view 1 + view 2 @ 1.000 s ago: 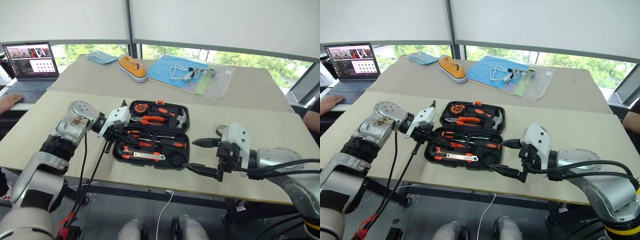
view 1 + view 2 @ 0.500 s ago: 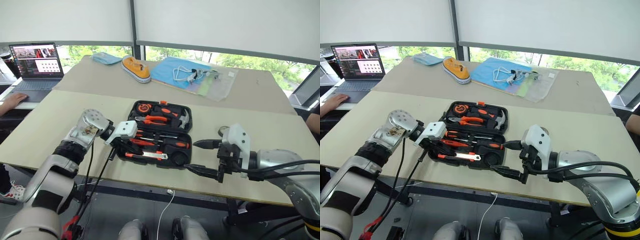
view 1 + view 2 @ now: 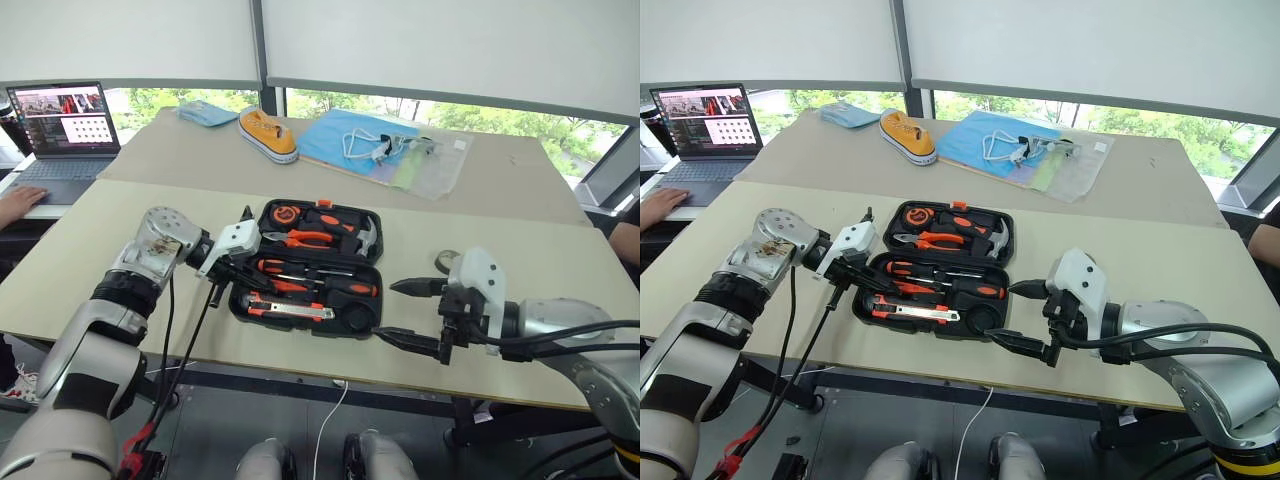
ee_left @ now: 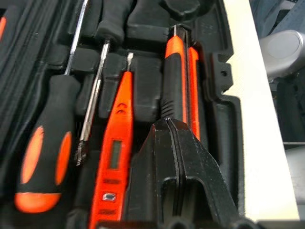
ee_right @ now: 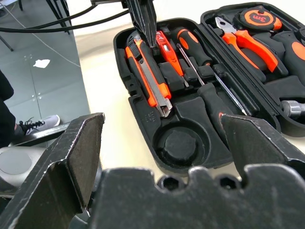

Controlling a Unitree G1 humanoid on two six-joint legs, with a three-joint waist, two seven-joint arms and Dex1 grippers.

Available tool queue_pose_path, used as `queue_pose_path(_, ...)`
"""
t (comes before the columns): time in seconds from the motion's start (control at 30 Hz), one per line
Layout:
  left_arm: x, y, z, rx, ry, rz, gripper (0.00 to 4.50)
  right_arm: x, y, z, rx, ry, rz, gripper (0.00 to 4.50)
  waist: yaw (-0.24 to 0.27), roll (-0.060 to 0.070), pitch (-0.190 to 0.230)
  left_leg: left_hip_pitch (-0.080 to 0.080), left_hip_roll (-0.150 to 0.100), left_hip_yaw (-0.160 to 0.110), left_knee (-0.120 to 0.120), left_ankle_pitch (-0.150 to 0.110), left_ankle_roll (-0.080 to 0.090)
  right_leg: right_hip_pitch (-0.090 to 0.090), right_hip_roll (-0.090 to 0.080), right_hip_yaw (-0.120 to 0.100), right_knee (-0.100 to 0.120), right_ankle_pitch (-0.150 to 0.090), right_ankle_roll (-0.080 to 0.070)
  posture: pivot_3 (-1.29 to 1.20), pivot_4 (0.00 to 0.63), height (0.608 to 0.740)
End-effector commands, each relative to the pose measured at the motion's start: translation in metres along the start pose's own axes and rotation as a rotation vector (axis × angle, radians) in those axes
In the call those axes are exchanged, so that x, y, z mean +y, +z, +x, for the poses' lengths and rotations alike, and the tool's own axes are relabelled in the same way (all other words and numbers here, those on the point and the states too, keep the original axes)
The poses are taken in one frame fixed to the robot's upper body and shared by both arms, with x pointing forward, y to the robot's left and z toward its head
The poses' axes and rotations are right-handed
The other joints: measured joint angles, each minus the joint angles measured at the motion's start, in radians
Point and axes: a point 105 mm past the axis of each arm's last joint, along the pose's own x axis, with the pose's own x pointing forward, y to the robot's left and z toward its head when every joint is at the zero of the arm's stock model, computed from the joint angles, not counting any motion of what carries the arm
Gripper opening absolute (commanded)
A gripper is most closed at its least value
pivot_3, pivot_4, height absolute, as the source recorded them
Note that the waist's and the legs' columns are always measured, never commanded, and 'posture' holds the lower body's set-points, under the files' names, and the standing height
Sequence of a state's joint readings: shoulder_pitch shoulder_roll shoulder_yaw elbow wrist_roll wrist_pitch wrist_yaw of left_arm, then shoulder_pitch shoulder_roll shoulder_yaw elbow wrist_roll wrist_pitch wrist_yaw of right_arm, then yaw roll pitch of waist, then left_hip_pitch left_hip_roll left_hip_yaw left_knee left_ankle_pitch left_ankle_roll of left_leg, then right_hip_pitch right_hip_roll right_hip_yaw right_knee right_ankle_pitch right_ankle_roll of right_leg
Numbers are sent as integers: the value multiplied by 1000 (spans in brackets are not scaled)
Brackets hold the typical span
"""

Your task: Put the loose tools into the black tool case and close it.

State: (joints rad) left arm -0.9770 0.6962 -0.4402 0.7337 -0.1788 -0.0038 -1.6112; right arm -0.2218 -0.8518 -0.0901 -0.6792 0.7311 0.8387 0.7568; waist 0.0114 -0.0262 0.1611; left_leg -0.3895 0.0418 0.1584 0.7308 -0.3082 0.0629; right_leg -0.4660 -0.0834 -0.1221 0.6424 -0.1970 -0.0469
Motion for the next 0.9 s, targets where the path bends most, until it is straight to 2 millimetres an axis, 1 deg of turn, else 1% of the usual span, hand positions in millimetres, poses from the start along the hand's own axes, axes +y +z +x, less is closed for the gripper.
queue_pose_path(0.03,-2,-6,5,30,-14,29,38,0,9,-1,-25,2,-35,4500,0,0,0,0,0,0,0,0,0,0,0,0,0,0,0,0,150,718)
queue_pose_path(0.17,-7,-20,16,78,-35,57,38,-1,9,-1,-25,0,-34,4500,1,0,0,1,0,0,0,0,0,1,-1,0,0,0,0,0,150,718)
queue_pose_path(0.23,-7,-22,17,80,-38,54,38,-1,9,-2,-25,-1,-33,4500,0,0,0,2,0,0,0,0,1,2,-1,0,0,0,0,0,150,718)
queue_pose_path(0.33,-9,-23,25,71,-45,62,38,-3,9,-2,-29,-8,-26,4500,0,0,0,3,0,0,0,0,1,3,-1,0,0,0,1,0,150,718)
queue_pose_path(0.43,-15,-26,31,73,-69,79,38,-3,9,-2,-31,-9,-22,4500,-1,0,0,6,0,0,0,-1,1,5,-2,1,0,0,1,0,150,718)
queue_pose_path(0.5,-18,-28,32,82,-78,94,38,-3,9,-1,-32,-9,-19,4500,-1,0,0,6,0,0,0,-1,2,5,-6,1,0,-1,1,0,150,718)
queue_pose_path(0.63,-18,-31,28,94,-58,108,38,-3,8,-1,-33,-8,-14,4500,-2,1,-1,6,0,0,0,-2,2,6,-6,1,0,-1,1,0,150,718)
queue_pose_path(0.67,-16,-30,26,89,-46,106,38,-3,8,-1,-33,-8,-13,4500,-2,1,-1,6,0,0,0,-2,3,6,-6,1,0,-1,1,0,150,718)
queue_pose_path(0.77,-8,-20,18,39,-4,86,38,-4,8,-1,-32,-7,-12,4500,-4,1,-1,6,0,0,0,-2,3,6,-6,0,-1,-1,2,0,150,718)
queue_pose_path(0.87,0,5,4,-68,33,40,38,-5,8,-1,-33,-5,-11,4500,-6,1,-1,6,0,0,0,-2,3,5,-6,0,0,-1,2,0,150,718)
queue_pose_path(0.9,0,9,2,-81,34,35,38,-5,8,-1,-33,-4,-10,4500,-6,1,0,5,0,0,0,-2,3,5,-6,0,0,-1,2,0,150,718)
